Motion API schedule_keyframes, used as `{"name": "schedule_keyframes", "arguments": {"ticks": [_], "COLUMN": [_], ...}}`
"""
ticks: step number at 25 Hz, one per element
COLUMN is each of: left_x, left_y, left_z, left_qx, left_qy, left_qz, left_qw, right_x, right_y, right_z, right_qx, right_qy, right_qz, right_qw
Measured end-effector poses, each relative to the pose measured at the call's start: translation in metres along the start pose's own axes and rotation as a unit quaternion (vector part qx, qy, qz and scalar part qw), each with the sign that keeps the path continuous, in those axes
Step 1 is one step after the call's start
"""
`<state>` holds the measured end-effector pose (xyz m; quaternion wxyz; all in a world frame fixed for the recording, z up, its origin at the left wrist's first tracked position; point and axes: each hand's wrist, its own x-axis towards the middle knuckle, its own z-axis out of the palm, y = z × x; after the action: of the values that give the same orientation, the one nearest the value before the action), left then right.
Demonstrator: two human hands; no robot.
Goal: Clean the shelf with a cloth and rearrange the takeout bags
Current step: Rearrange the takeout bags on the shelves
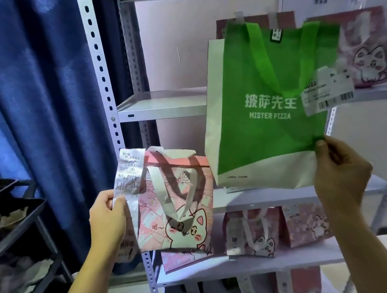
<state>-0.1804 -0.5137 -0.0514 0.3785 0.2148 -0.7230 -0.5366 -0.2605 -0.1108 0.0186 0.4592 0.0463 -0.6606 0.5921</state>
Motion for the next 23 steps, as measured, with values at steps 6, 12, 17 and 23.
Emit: {"name": "schedule_keyframes", "arguments": {"ticks": [6,12,17,23], "left_x": [-0.002,-0.011,-0.024,-0.047], "left_y": [-0.007,0.0,0.004,0.023], "left_z": [0.014,0.035,0.062,0.105], "left_qx": [-0.038,-0.057,-0.07,-0.066], "left_qy": [0.019,-0.007,-0.031,-0.058], "left_qz": [-0.037,-0.044,-0.051,-0.038], "left_qw": [0.998,0.997,0.996,0.995], "right_x": [-0.009,-0.038,-0.046,-0.02], "right_y": [0.043,0.098,0.136,0.175], "right_z": [-0.031,-0.058,-0.086,-0.11], "right_qx": [-0.013,-0.037,-0.047,-0.054], "right_qy": [0.004,0.024,0.056,0.107], "right_qz": [0.035,0.1,0.142,0.158], "right_qw": [0.999,0.994,0.987,0.98]}}
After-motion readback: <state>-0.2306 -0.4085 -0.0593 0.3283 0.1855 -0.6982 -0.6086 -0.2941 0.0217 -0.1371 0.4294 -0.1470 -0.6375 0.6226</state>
